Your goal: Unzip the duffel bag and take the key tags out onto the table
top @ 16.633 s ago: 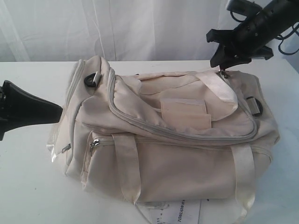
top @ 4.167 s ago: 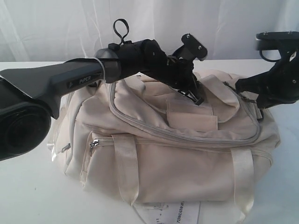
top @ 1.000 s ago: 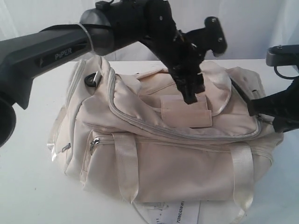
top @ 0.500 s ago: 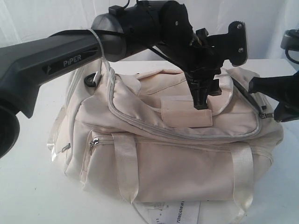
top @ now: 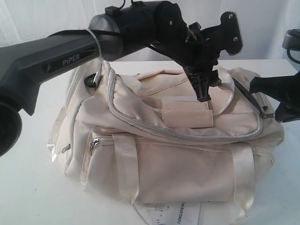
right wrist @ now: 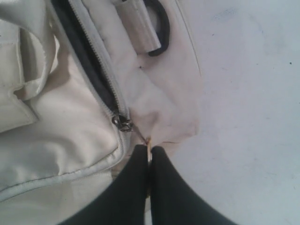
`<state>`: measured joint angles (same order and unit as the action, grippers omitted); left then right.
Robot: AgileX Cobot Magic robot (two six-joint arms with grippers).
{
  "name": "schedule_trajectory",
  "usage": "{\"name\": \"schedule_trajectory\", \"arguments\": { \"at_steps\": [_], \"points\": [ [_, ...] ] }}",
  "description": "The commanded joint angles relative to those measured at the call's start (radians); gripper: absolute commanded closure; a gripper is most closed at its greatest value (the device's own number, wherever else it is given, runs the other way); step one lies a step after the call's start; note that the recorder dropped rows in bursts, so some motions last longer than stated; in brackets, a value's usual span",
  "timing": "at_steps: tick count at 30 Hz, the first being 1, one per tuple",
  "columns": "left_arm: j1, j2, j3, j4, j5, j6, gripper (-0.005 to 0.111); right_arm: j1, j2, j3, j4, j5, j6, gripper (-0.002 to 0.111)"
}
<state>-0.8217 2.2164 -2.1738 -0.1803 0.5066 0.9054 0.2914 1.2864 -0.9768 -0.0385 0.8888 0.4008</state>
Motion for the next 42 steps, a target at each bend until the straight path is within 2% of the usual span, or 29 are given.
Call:
{"name": "schedule_trajectory", "arguments": {
  "at_steps": [1,9,11,14,18,30,42],
  "points": [
    [-0.001,0.03,-0.004,-0.073,-0.046,-0.015,0.051,-0.001,-0.01,-0.006,-0.006,0.0,0.006,0.108],
    [-0.001,0.062,-0.004,-0.082,-0.066,-0.015,0.051,-0.001,-0.01,-0.006,-0.006,0.0,0.006,0.108],
    [-0.001,0.069,-0.004,-0.084,-0.073,-0.017,0.055,-0.001,-0.01,-0.006,-0.006,0.0,0.006,0.108],
    [-0.001,0.078,-0.004,-0.086,-0.089,-0.045,0.073,-0.001,-0.01,-0.006,-0.006,0.0,0.006,0.108],
    [-0.001,0.087,-0.004,-0.089,-0.096,-0.086,0.107,-0.001,-0.01,-0.006,-0.006,0.006,0.006,0.108],
    [0.002,0.087,-0.004,-0.089,-0.131,-0.126,0.107,-0.001,-0.01,-0.006,0.001,0.108,0.004,0.108],
    [0.002,0.087,-0.004,-0.089,-0.132,-0.128,0.107,-0.001,-0.025,0.077,0.039,0.114,0.004,0.108]
  ]
}}
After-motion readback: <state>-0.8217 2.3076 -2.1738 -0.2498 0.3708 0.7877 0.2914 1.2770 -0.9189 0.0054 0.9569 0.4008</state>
